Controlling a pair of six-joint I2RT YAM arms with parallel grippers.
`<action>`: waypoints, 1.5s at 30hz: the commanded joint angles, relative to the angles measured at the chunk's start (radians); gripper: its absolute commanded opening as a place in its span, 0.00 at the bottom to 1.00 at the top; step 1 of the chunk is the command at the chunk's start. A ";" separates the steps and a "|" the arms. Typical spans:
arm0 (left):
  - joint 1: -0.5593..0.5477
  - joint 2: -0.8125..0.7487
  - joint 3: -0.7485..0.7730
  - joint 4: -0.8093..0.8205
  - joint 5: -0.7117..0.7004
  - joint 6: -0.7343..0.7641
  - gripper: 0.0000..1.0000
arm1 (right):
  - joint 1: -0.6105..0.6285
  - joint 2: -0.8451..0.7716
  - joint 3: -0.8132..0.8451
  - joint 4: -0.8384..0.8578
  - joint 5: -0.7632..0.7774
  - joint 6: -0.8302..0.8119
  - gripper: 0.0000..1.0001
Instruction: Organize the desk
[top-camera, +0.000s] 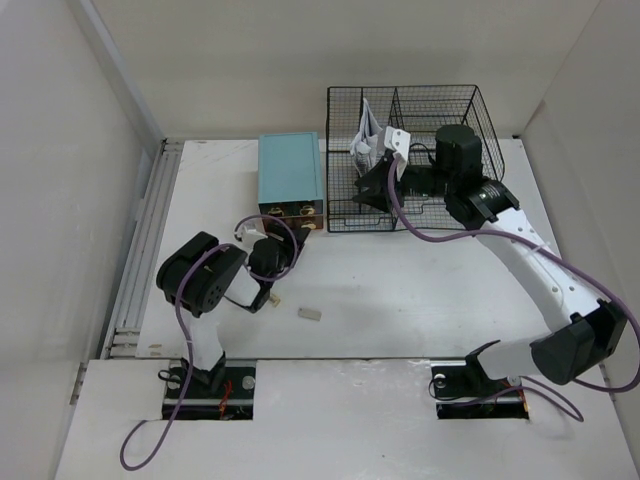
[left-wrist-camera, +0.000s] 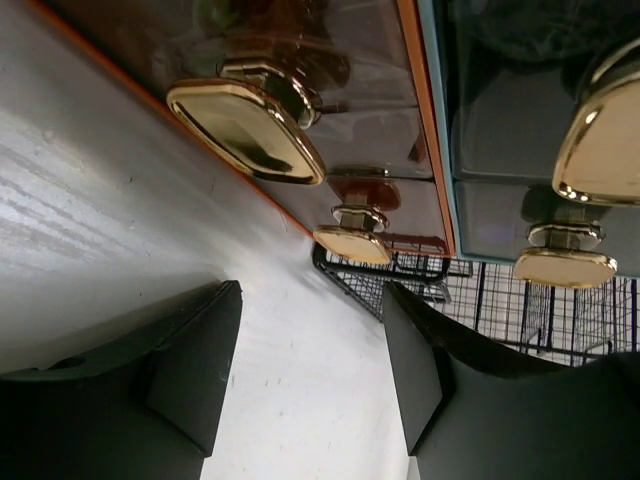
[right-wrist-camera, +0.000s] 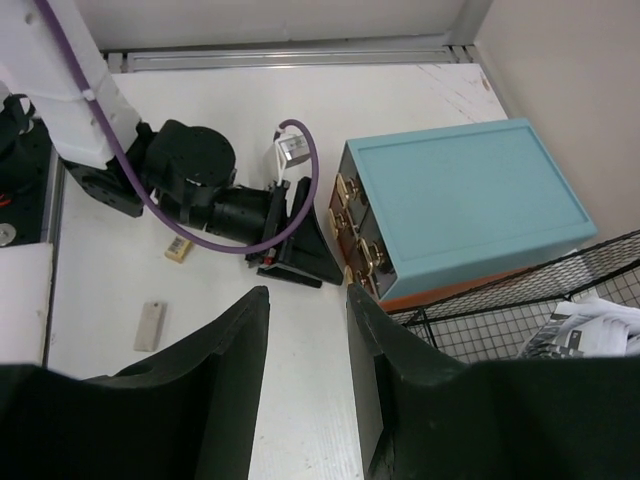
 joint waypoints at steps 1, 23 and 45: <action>-0.013 0.036 0.029 0.176 -0.077 -0.041 0.56 | -0.006 -0.026 -0.009 0.053 -0.045 0.008 0.42; -0.013 0.209 0.110 0.276 -0.164 -0.119 0.36 | -0.006 -0.017 -0.037 0.071 -0.072 0.008 0.42; -0.238 0.123 -0.235 0.494 -0.206 -0.208 0.12 | -0.006 0.031 -0.046 0.080 -0.110 0.018 0.42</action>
